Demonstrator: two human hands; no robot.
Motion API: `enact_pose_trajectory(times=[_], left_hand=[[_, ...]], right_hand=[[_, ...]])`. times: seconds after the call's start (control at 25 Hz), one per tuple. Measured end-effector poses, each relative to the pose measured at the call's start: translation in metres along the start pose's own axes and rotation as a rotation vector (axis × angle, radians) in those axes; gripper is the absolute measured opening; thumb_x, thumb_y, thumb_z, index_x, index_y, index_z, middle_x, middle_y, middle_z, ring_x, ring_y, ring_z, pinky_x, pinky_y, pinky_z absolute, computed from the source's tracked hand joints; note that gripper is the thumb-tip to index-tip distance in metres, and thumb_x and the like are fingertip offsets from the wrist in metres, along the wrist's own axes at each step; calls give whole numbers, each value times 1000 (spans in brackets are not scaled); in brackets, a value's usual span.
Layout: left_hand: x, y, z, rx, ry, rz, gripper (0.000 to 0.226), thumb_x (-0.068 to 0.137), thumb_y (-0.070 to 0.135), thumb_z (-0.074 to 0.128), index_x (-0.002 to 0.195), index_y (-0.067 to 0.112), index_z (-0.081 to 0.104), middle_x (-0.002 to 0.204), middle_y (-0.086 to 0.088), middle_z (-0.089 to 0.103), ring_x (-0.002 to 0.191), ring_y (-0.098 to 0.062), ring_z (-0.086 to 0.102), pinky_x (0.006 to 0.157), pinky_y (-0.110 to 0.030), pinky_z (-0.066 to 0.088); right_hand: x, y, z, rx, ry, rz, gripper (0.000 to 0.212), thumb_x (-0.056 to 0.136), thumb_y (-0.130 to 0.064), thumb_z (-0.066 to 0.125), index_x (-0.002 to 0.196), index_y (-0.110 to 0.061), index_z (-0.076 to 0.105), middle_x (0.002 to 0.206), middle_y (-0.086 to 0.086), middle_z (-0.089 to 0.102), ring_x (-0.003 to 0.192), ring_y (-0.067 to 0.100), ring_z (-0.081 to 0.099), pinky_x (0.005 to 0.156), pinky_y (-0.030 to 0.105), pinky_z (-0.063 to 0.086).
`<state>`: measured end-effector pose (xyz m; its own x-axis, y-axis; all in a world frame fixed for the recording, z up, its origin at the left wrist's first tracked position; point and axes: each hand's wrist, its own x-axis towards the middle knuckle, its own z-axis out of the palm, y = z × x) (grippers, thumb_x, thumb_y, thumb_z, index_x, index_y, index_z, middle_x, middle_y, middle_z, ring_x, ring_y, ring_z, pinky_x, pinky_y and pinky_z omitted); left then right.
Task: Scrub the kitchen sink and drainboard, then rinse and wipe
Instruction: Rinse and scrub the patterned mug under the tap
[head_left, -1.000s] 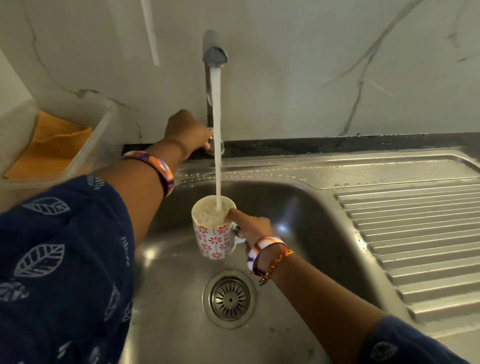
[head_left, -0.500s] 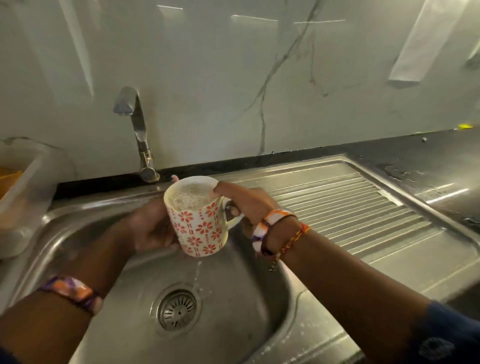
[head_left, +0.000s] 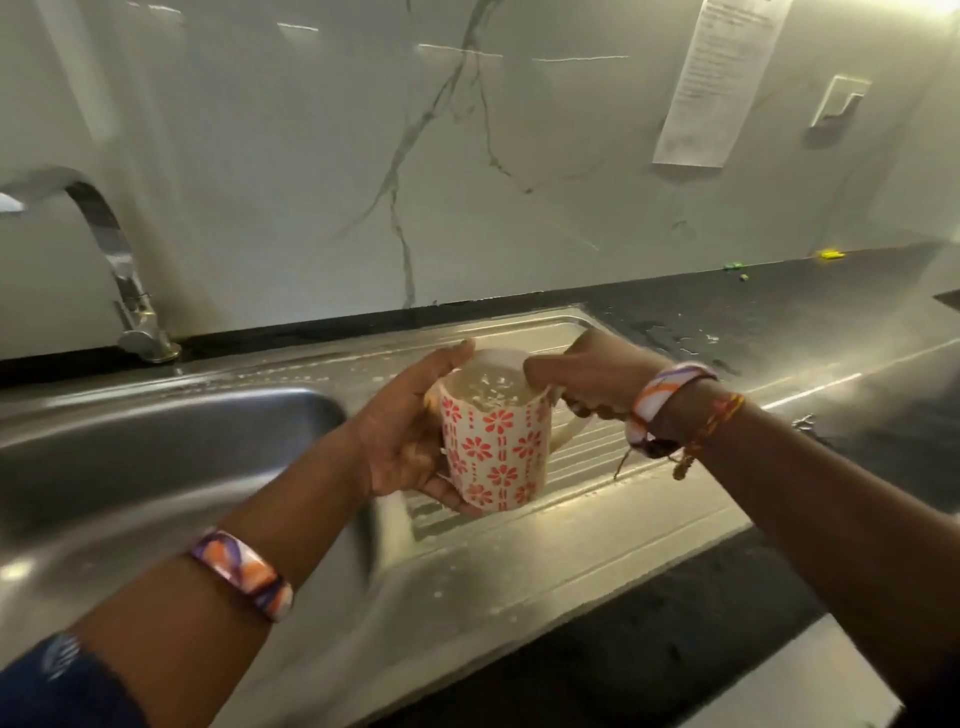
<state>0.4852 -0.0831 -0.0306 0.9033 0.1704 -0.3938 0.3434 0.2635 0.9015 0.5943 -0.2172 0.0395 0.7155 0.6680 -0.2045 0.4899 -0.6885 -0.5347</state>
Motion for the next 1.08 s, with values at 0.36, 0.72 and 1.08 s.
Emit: enact_pose_trajectory(times=[0.36, 0.72, 1.08], left_hand=[[158, -9, 136, 924, 470, 237, 56, 101, 42, 21, 109, 0, 57, 123, -22, 56, 117, -35, 51, 98, -40, 41], [201, -46, 150, 1509, 241, 37, 61, 102, 40, 21, 151, 9, 4, 158, -12, -4, 146, -24, -8, 119, -36, -1], [203, -48, 142, 1587, 207, 103, 66, 100, 45, 20, 151, 9, -3, 157, -13, -13, 145, -23, -14, 115, -31, -10]], right_hand=[[50, 155, -137, -87, 213, 20, 33, 79, -36, 64, 57, -13, 56, 56, 1, 47, 54, 15, 38, 51, 23, 29], [98, 200, -150, -307, 93, 15, 38, 80, -46, 64, 67, -11, 59, 62, 2, 52, 55, 14, 43, 49, 21, 30], [112, 196, -185, 176, 2, 88, 32, 82, -41, 62, 77, -10, 60, 64, 2, 47, 51, 12, 32, 38, 17, 30]])
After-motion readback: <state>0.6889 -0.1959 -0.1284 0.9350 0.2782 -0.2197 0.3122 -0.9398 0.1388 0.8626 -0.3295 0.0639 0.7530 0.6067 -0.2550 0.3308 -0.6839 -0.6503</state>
